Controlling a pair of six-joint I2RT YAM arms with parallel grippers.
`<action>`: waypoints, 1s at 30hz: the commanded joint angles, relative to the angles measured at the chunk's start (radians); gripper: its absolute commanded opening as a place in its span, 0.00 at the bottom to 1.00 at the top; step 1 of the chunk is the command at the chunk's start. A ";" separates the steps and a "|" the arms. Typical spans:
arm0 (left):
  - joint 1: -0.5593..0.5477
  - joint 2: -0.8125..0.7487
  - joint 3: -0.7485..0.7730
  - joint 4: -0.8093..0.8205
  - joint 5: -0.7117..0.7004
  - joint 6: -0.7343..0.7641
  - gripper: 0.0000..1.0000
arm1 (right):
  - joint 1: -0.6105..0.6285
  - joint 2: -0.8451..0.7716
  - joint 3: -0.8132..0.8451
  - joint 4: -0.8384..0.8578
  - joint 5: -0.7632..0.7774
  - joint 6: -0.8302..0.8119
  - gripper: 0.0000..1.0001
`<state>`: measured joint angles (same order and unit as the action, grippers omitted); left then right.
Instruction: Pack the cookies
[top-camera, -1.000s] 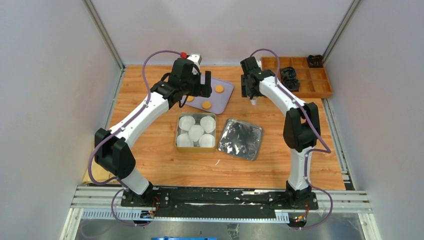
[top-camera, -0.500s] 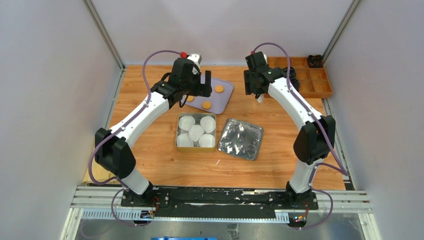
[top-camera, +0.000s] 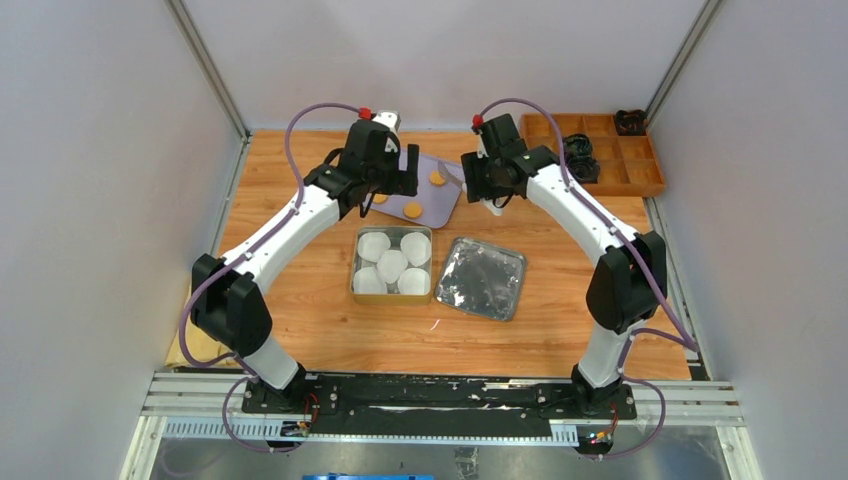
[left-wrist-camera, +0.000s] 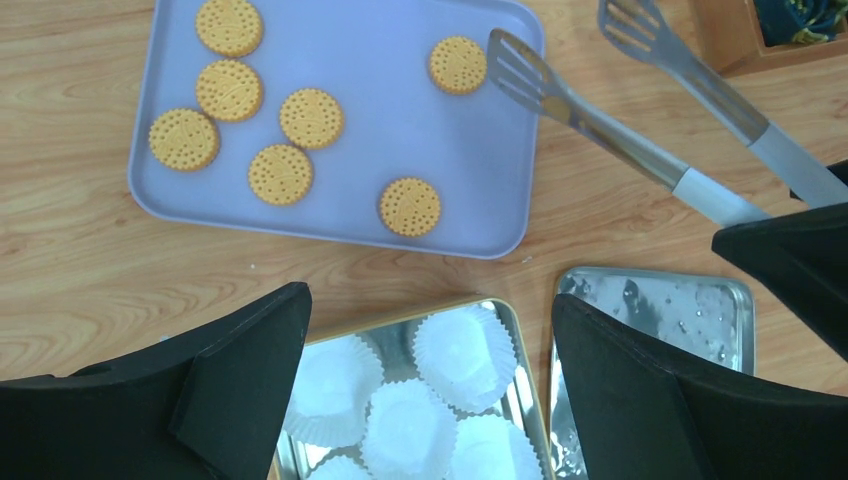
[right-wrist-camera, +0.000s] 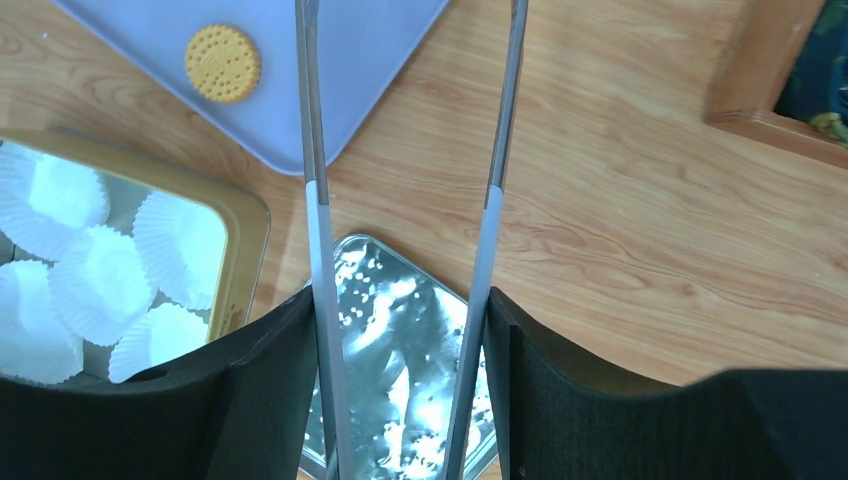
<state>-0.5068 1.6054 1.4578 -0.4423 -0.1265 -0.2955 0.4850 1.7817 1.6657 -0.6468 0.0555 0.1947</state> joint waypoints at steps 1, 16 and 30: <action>-0.001 -0.022 -0.018 0.012 -0.036 0.015 0.97 | 0.030 -0.001 -0.029 0.071 -0.092 -0.026 0.61; -0.001 -0.042 -0.035 0.002 -0.062 0.035 0.97 | 0.044 0.144 -0.017 0.107 -0.010 -0.030 0.60; -0.001 -0.043 -0.043 0.000 -0.063 0.039 0.97 | 0.053 0.220 0.045 0.106 -0.037 -0.042 0.46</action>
<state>-0.5068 1.5936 1.4319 -0.4469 -0.1696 -0.2657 0.5182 1.9675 1.6539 -0.5407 0.0124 0.1699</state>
